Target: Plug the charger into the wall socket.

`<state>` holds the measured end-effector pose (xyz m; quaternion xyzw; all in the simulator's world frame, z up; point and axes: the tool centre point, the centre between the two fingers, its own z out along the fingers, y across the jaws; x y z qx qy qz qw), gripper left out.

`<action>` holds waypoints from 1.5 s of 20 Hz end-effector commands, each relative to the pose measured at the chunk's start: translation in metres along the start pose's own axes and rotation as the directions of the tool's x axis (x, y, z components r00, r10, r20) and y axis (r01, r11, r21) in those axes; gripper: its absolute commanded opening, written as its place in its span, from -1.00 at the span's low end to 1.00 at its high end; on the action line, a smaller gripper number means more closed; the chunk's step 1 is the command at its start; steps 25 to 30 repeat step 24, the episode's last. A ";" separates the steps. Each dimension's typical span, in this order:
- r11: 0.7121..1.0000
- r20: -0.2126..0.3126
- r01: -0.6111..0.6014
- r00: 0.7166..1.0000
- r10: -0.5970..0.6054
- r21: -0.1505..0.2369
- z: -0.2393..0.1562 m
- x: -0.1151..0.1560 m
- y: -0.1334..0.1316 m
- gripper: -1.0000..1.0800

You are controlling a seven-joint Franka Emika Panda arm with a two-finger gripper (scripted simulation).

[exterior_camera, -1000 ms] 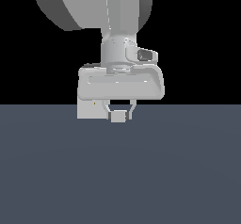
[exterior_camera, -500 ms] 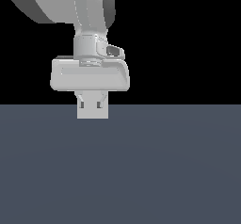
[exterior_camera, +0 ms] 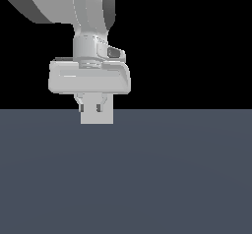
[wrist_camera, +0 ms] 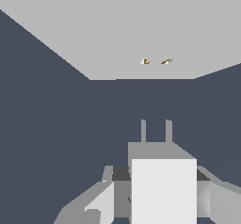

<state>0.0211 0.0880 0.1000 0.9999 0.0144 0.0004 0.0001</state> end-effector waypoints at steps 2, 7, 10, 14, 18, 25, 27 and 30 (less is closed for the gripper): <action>1.000 0.000 0.000 1.000 0.000 0.000 0.000 0.002 0.000 -1.00; 1.000 0.000 0.000 1.000 0.000 0.000 0.000 0.013 0.000 -1.00; 1.000 0.000 0.000 1.000 0.000 0.000 0.000 0.022 0.000 -1.00; 1.000 0.000 0.000 1.000 0.000 0.000 0.000 0.036 0.000 -1.00; 1.000 0.000 0.000 1.000 0.000 0.000 0.000 0.045 0.000 -1.00; 1.000 0.000 0.000 1.000 0.000 0.000 0.000 0.050 0.000 -1.00; 1.000 0.000 0.000 1.000 0.000 0.000 0.000 0.050 0.000 -1.00; 1.000 0.000 0.000 1.000 0.000 0.000 0.000 0.050 0.000 -1.00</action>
